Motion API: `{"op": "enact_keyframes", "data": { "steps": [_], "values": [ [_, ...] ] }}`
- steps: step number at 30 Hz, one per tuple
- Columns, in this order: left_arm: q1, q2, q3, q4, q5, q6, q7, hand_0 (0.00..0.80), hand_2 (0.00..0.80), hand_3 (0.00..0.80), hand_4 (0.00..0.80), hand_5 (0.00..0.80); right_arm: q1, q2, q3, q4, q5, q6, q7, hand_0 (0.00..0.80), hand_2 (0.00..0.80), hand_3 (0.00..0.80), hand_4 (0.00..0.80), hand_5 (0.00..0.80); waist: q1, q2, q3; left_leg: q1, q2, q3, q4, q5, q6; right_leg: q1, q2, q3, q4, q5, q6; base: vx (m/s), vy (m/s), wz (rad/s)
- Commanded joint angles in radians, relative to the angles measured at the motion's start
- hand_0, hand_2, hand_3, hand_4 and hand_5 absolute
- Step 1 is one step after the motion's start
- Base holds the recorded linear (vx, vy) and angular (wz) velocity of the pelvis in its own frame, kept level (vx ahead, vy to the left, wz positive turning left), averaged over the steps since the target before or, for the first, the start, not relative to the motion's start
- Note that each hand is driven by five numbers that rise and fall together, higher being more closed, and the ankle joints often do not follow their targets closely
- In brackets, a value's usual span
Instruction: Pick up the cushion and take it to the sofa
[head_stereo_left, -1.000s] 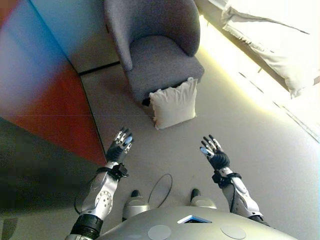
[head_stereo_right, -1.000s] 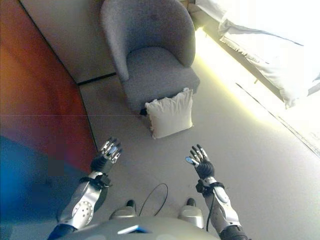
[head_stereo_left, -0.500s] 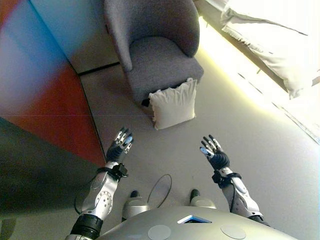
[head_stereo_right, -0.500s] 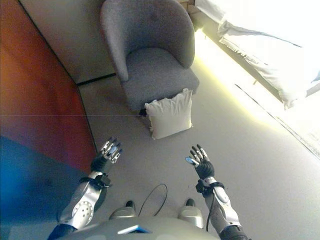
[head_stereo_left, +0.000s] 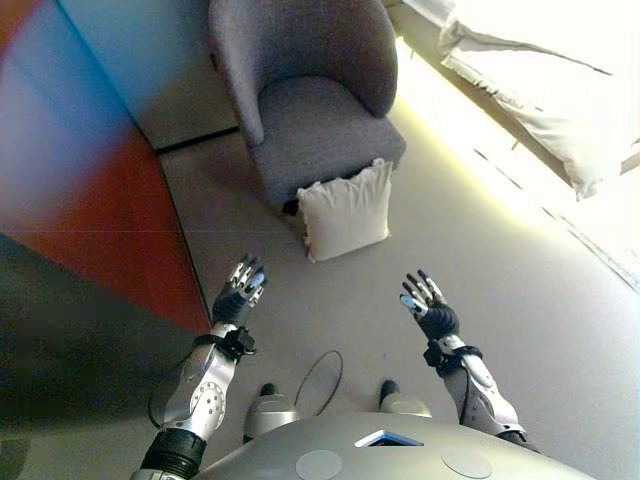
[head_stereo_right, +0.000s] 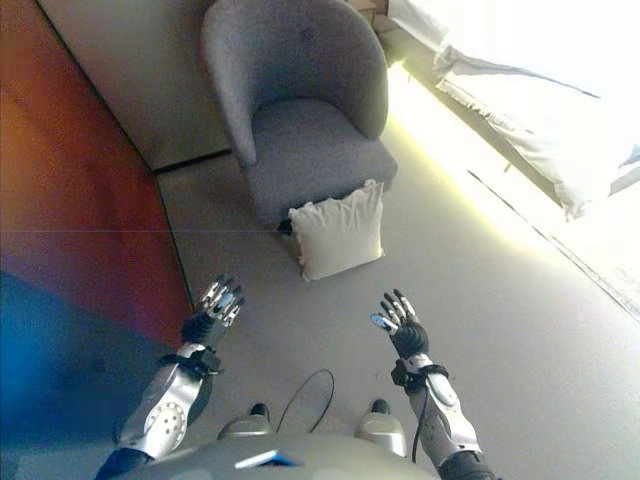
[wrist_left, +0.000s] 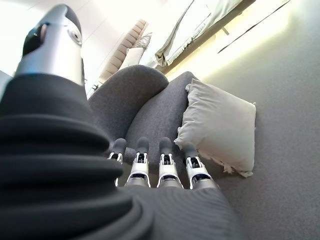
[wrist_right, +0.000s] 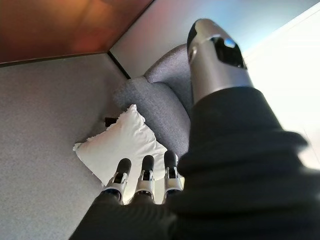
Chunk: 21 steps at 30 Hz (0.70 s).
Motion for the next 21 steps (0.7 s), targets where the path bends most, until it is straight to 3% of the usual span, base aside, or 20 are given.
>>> {"op": "enact_keyframes", "data": {
  "steps": [1,9,15,21],
  "values": [
    [0.003,0.026,0.035,-0.072,0.012,-0.048,-0.029,0.0,0.0,0.0,0.0,0.0,-0.018,0.0,-0.008,-0.084,-0.008,-0.022,0.02,0.0,0.0,0.0,0.0,0.0,-0.021,-0.011,0.019,-0.006,-0.029,0.039,0.06,-0.099,0.081,-0.009,-0.013,-0.046,0.021,-0.03,0.011,0.022,-0.02,-0.12],
    [-0.024,0.038,0.048,-0.058,-0.024,-0.059,-0.043,0.0,0.0,0.0,0.0,0.0,-0.044,-0.029,-0.009,-0.081,0.005,-0.028,0.028,0.0,0.0,0.0,0.0,0.0,-0.022,-0.021,0.062,-0.073,-0.012,0.033,0.172,-0.117,0.08,-0.052,-0.006,-0.009,0.076,-0.046,-0.008,-0.021,-0.065,-0.13],
    [0.023,0.019,0.044,-0.086,-0.009,-0.03,-0.048,0.0,0.0,0.0,0.0,0.0,-0.01,-0.028,-0.026,-0.112,-0.003,-0.004,0.022,0.0,0.0,0.0,0.0,0.0,-0.021,-0.028,0.035,-0.032,-0.013,0.023,0.137,-0.118,0.078,-0.011,0.016,-0.01,0.045,-0.052,-0.018,0.087,-0.046,-0.01],
    [0.023,0.022,0.029,-0.088,0.014,-0.036,-0.055,0.0,0.0,0.0,0.0,0.0,0.007,-0.023,-0.03,-0.109,0.001,-0.011,0.03,0.0,0.0,0.0,0.0,0.0,-0.035,-0.02,0.025,-0.026,-0.015,0.037,0.136,-0.121,0.076,-0.015,0.011,-0.013,0.049,-0.05,-0.016,0.007,0.001,0.0]
  ]
}}
